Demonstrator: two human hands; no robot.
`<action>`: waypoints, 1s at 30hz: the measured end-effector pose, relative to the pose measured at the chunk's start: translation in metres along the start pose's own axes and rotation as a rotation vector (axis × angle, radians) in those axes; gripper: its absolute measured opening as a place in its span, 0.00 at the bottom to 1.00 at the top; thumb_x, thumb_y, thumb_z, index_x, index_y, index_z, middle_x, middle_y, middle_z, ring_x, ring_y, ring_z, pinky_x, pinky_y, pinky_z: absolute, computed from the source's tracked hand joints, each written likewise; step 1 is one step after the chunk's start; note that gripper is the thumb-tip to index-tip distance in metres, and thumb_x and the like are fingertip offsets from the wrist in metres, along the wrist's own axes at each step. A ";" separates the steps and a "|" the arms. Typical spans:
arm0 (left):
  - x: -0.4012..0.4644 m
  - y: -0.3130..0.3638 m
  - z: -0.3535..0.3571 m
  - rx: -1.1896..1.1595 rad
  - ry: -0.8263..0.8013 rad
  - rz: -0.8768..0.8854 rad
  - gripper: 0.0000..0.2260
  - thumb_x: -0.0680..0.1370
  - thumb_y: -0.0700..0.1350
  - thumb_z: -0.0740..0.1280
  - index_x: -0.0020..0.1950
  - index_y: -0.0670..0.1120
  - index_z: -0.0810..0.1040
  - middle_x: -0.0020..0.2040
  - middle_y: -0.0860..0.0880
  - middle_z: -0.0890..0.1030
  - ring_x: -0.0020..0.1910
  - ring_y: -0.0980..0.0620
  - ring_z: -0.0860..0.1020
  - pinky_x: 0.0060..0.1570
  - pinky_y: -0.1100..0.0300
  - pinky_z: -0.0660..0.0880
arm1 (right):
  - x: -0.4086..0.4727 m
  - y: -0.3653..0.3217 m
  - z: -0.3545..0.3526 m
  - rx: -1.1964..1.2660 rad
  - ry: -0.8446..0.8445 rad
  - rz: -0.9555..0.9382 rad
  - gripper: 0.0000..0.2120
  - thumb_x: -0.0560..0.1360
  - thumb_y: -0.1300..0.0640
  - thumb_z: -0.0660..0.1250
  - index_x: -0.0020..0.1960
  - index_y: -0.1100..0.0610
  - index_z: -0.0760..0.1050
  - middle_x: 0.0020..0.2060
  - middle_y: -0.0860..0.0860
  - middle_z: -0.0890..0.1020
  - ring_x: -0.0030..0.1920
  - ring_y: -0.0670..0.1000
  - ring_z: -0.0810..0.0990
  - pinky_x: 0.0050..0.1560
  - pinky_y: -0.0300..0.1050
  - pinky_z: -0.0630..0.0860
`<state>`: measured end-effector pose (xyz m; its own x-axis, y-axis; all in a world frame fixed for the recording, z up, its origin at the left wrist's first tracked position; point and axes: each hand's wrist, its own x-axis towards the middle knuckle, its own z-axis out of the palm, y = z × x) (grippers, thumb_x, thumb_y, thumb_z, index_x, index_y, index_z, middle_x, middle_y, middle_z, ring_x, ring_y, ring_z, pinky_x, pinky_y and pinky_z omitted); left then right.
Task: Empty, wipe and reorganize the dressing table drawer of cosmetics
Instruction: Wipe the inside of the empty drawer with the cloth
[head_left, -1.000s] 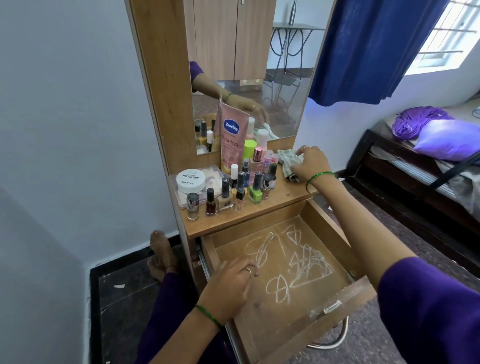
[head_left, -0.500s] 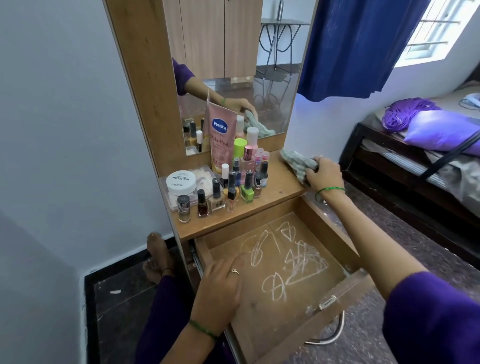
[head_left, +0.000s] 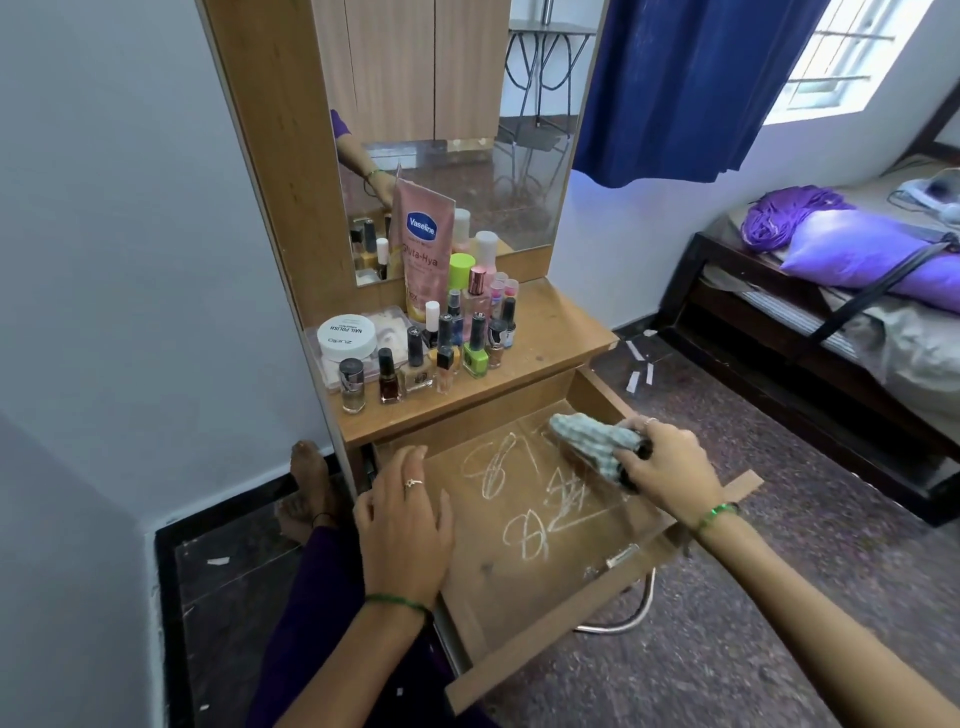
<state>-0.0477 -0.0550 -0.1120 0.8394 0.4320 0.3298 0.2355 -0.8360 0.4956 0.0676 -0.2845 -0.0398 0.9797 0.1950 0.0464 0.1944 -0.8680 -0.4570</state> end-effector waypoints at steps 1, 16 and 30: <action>0.001 0.002 0.000 -0.032 -0.010 -0.073 0.22 0.77 0.46 0.65 0.69 0.46 0.66 0.68 0.47 0.69 0.68 0.49 0.68 0.65 0.47 0.64 | 0.004 -0.003 0.004 -0.020 -0.001 -0.012 0.08 0.74 0.59 0.64 0.52 0.51 0.77 0.42 0.50 0.81 0.40 0.50 0.78 0.36 0.40 0.68; 0.026 0.006 0.013 -0.269 -0.154 -0.577 0.28 0.80 0.48 0.59 0.76 0.42 0.52 0.71 0.40 0.65 0.67 0.40 0.67 0.63 0.41 0.67 | 0.068 -0.017 0.091 -0.360 -0.450 0.058 0.39 0.76 0.40 0.59 0.77 0.55 0.45 0.77 0.53 0.44 0.76 0.59 0.49 0.74 0.59 0.54; 0.020 0.005 0.021 -0.306 -0.057 -0.517 0.26 0.79 0.39 0.58 0.76 0.41 0.52 0.70 0.39 0.67 0.64 0.41 0.73 0.59 0.49 0.72 | 0.080 -0.011 0.110 -0.197 -0.424 0.111 0.30 0.80 0.56 0.52 0.77 0.50 0.41 0.77 0.50 0.42 0.77 0.55 0.43 0.76 0.57 0.46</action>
<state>-0.0198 -0.0572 -0.1199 0.6808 0.7305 -0.0545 0.4751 -0.3837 0.7918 0.1383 -0.2092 -0.1292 0.8967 0.2296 -0.3784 0.1351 -0.9561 -0.2600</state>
